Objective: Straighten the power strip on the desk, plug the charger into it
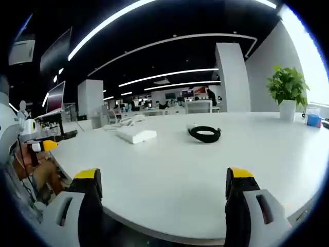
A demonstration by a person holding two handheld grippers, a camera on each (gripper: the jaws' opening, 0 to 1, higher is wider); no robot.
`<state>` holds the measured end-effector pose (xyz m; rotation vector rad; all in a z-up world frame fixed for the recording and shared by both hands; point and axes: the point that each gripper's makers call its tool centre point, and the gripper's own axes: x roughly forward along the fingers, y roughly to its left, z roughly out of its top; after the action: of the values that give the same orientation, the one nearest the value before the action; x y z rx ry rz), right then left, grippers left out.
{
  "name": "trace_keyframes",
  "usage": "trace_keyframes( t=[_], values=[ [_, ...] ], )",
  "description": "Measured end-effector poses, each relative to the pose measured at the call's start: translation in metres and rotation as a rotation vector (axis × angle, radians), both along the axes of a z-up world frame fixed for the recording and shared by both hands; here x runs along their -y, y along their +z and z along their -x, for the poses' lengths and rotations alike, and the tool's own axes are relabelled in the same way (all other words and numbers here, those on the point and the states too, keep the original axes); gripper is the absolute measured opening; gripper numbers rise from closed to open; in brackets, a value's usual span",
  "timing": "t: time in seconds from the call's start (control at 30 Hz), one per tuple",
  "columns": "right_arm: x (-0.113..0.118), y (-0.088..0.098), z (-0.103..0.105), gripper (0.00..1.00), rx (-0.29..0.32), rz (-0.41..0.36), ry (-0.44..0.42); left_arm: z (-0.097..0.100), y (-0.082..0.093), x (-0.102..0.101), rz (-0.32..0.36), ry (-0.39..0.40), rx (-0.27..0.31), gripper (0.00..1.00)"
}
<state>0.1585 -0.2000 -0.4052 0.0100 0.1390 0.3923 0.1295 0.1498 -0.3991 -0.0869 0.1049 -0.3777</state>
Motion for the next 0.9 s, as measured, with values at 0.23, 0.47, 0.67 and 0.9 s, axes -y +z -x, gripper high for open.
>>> trace_keyframes(
  t=[0.23,0.47,0.67,0.9],
  values=[
    [0.0,0.001,0.0,1.0,0.001,0.0,-0.002,0.0,0.0,0.0,0.0,0.0,-0.002,0.99],
    [-0.002,0.002,-0.001,1.0,-0.005,0.019,0.008,0.0,-0.002,-0.002,-0.001,0.002,-0.011,0.99],
    [0.0,0.014,-0.006,1.0,0.025,0.035,0.012,0.001,-0.002,-0.006,-0.009,0.005,-0.021,0.99],
    [-0.008,0.024,-0.013,1.0,0.036,0.008,0.061,-0.009,0.011,-0.018,-0.042,0.011,0.004,0.99]
  ],
)
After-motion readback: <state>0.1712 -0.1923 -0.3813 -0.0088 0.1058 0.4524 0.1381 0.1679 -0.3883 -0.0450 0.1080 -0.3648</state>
